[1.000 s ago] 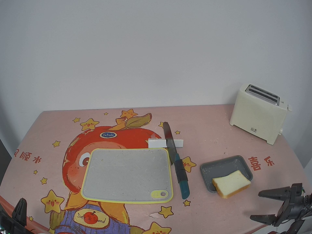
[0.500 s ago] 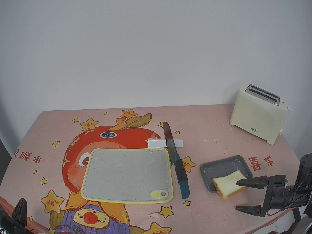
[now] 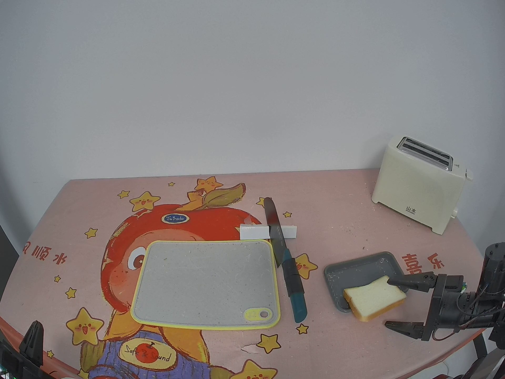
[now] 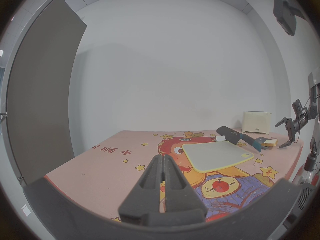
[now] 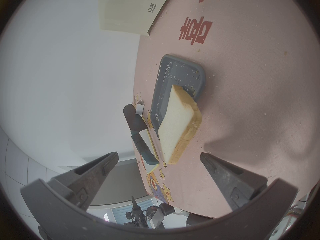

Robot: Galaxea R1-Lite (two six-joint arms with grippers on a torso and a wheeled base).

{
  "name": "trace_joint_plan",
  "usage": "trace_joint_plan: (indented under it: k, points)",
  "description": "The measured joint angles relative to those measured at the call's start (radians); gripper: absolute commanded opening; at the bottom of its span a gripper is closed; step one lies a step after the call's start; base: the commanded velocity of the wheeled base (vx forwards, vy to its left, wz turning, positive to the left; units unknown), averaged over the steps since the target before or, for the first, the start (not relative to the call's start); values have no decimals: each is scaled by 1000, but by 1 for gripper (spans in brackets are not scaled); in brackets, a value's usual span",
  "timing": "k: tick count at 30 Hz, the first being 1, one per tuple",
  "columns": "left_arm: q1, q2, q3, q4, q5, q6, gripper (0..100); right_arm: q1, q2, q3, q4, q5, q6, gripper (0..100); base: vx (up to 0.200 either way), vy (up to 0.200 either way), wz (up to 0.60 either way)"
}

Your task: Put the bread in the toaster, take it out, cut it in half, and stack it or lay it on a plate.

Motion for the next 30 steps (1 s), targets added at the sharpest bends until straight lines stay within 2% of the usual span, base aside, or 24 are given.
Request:
trace_joint_plan:
  k: [7,20,30]
  points:
    - [0,0,0,0,0,0,0,-2,26,-13,-14,-1,0,100,0,0,0]
    - [0,0,0,0,0,0,0,1,134,-21,-181,-7,3,100,0,0,0]
    - [0,0,0,0,0,0,0,3,163,-19,-187,-7,5,100,0,0,0]
